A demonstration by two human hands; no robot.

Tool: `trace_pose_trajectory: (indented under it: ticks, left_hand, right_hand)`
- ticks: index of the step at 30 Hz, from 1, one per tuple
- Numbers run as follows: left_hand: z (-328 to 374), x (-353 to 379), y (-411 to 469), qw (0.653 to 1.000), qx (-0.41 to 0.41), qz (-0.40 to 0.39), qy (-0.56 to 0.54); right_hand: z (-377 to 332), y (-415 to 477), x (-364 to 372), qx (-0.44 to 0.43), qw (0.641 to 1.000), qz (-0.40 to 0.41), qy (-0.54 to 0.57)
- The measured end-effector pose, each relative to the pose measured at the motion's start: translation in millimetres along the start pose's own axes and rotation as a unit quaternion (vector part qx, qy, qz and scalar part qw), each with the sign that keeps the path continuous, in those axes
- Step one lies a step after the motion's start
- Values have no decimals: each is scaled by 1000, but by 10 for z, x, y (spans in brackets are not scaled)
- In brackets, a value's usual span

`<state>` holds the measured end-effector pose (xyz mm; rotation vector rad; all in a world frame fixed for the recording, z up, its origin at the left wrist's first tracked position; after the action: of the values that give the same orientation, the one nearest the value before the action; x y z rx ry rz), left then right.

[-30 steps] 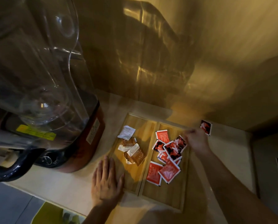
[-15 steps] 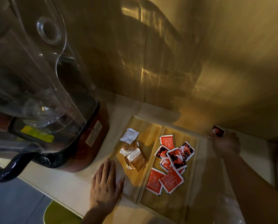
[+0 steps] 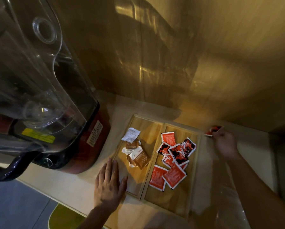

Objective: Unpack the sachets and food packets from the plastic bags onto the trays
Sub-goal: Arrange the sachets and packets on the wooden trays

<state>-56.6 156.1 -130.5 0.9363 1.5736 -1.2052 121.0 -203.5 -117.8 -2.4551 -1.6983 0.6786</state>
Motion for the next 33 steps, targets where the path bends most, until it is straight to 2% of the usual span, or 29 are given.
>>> trace_pose_trajectory:
  ticks: [2, 5, 8, 11, 13, 16, 21, 27, 33]
  left_hand:
    - [-3, 5, 5, 1000, -1, -2, -10]
    - [0, 18, 5, 1000, 2, 1, -28]
    - [-3, 48, 2, 999, 11, 12, -40]
    - [-9, 66, -6, 999, 12, 13, -46]
    - [-15, 72, -13, 998, 11, 10, -54]
    - [-9, 25, -6, 998, 15, -6, -68]
    - [-10, -30, -24, 998, 18, -6, -64]
    - [-3, -108, -54, 998, 21, -2, -61]
    - [-64, -322, -17, 996, 88, -30, 1]
  right_hand:
    - [-113, -199, 33, -14, 999, -13, 50]
    - [-337, -655, 150, -58, 995, -48, 60]
    - [-486, -1095, 301, -51, 983, -131, 118]
    - [-376, -1335, 449, -3, 959, -282, 32]
    - [-217, -1439, 534, -1, 944, -328, -36]
    - [-57, -1559, 632, -16, 945, -312, -98]
    - [55, -1657, 696, -31, 948, -230, -218]
    - [67, -1778, 720, -26, 958, -163, -235]
    - [-43, -1887, 522, -37, 967, -136, -213]
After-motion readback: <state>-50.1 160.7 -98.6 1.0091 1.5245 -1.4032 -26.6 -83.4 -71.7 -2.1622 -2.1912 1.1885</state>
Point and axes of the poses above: each hand's wrist, its own y-axis towards the middle knuckle, its own x-axis out of the palm, z = x × y, the point moved 1 cm from there along y, towards the middle knuckle, and after that the axes turned 14 degrees about y, right-handed, at the moved point
